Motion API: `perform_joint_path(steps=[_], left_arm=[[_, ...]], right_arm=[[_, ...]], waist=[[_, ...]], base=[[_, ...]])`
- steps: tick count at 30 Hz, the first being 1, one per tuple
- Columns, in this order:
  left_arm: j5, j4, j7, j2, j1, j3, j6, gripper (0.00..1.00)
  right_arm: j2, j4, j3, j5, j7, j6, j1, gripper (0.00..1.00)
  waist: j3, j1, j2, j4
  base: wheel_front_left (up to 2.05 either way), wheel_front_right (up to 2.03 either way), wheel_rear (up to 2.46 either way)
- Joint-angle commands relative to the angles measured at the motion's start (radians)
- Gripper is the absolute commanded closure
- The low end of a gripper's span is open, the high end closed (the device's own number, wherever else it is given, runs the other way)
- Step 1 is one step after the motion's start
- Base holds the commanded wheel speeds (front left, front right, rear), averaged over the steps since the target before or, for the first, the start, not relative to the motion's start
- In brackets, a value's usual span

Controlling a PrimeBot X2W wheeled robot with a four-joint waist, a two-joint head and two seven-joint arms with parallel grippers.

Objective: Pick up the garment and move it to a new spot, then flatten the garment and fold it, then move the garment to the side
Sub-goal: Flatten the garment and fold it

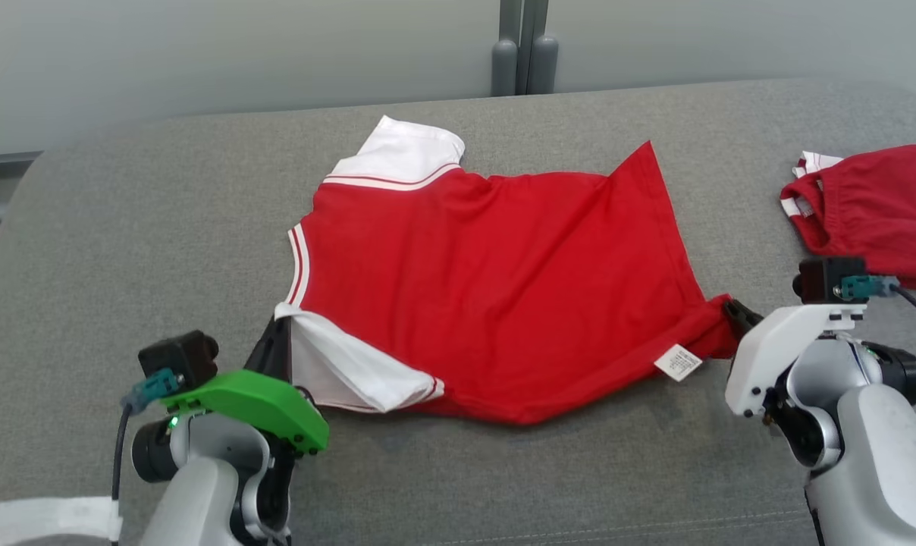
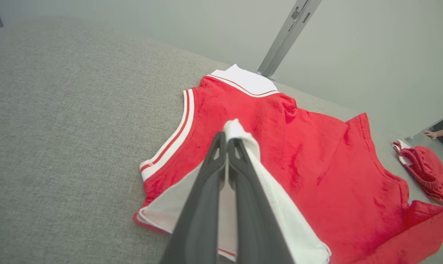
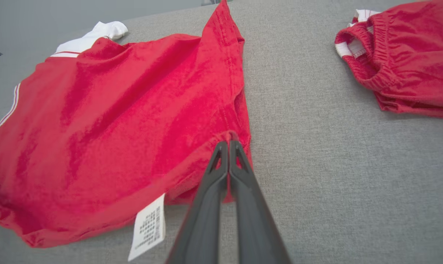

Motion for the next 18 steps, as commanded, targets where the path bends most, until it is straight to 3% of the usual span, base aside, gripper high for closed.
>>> perform_joint_path(steps=[1, 18], left_arm=[[0.013, 0.036, 0.004, 0.008, -0.05, 0.005, 0.01, 1.0], [0.039, 0.379, -0.06, 0.028, -0.343, 0.014, -0.004, 1.0]], right_arm=[[0.006, 0.027, -0.002, 0.005, -0.014, -0.001, -0.04, 1.0], [0.031, 0.328, -0.069, -0.059, -0.126, -0.001, -0.292, 1.0]], waist=[[0.029, 0.0, 0.0, -0.008], [0.121, 0.0, 0.0, -0.014]], base=[[0.0, 0.0, 0.0], [0.0, 0.0, 0.0]])
